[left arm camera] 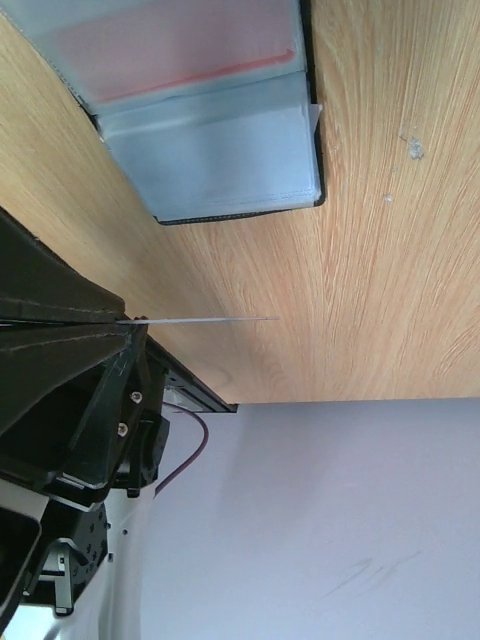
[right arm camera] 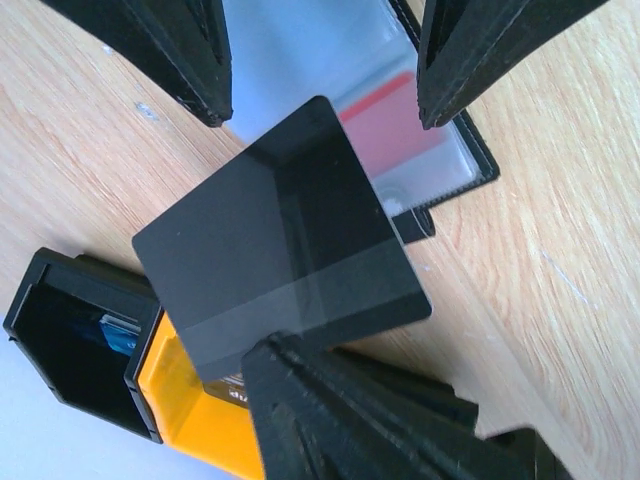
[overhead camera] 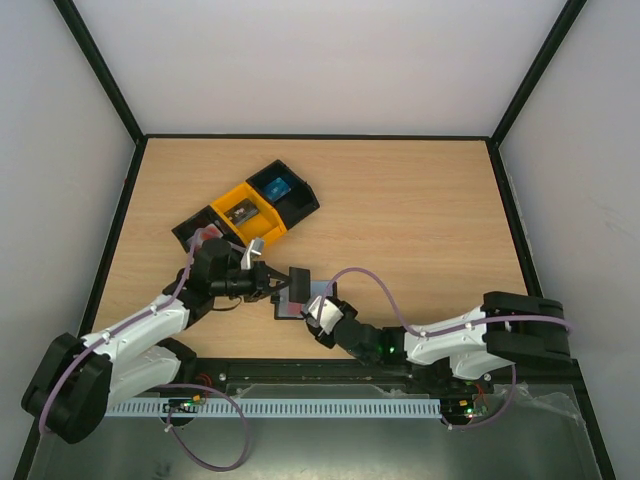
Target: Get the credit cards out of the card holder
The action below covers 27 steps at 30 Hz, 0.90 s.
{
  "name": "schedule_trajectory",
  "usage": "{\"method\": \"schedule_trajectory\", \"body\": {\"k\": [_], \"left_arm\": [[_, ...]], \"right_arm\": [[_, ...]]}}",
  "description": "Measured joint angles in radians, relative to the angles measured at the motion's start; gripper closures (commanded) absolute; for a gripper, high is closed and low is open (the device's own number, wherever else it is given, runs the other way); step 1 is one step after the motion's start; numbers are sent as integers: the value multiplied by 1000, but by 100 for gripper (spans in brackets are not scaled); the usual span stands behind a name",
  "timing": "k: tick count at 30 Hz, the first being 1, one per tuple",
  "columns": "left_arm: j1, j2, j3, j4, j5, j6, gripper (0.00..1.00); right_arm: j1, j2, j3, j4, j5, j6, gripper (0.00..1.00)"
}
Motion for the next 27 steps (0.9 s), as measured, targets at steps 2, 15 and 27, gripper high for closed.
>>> {"method": "schedule_trajectory", "body": {"k": [2, 15, 27], "left_arm": [[0, -3, 2, -2, 5, -5, 97], [3, 2, 2, -10, 26, -36, 97], [5, 32, -5, -3, 30, -70, 97]], "right_arm": [[8, 22, 5, -1, 22, -25, 51], [56, 127, 59, 21, 143, -140, 52], [88, 188, 86, 45, 266, -207, 51]]}}
